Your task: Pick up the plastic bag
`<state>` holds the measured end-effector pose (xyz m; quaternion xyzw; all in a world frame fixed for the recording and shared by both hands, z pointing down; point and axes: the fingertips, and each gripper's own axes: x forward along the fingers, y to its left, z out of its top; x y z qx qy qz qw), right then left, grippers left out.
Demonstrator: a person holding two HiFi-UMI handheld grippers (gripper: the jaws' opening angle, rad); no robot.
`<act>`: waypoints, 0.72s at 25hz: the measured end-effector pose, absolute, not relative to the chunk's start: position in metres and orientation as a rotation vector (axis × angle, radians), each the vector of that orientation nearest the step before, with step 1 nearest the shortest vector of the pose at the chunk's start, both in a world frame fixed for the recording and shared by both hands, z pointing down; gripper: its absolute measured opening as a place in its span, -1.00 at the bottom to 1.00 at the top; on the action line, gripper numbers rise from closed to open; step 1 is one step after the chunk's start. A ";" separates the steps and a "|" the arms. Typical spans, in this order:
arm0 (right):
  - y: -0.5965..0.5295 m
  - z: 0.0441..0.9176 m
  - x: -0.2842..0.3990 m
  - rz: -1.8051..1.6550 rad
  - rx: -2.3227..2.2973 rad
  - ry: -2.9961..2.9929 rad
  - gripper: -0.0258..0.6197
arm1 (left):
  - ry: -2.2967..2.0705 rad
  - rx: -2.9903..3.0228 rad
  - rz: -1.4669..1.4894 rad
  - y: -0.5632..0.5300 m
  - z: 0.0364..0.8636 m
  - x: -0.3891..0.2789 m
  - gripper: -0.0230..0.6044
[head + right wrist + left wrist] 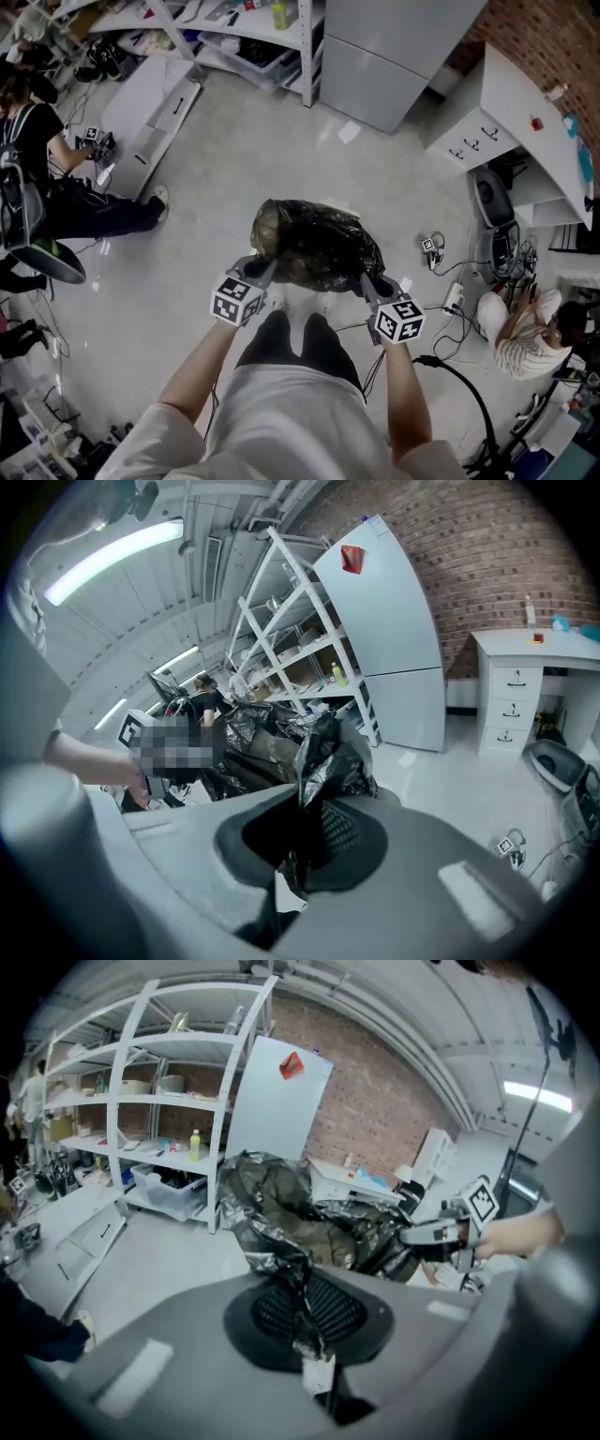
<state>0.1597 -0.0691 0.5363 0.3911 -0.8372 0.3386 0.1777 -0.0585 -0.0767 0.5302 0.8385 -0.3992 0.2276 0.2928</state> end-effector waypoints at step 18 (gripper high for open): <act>0.001 0.406 0.037 1.096 0.400 -2.797 -0.92 | -0.905 2.356 0.349 0.004 0.418 0.008 -0.91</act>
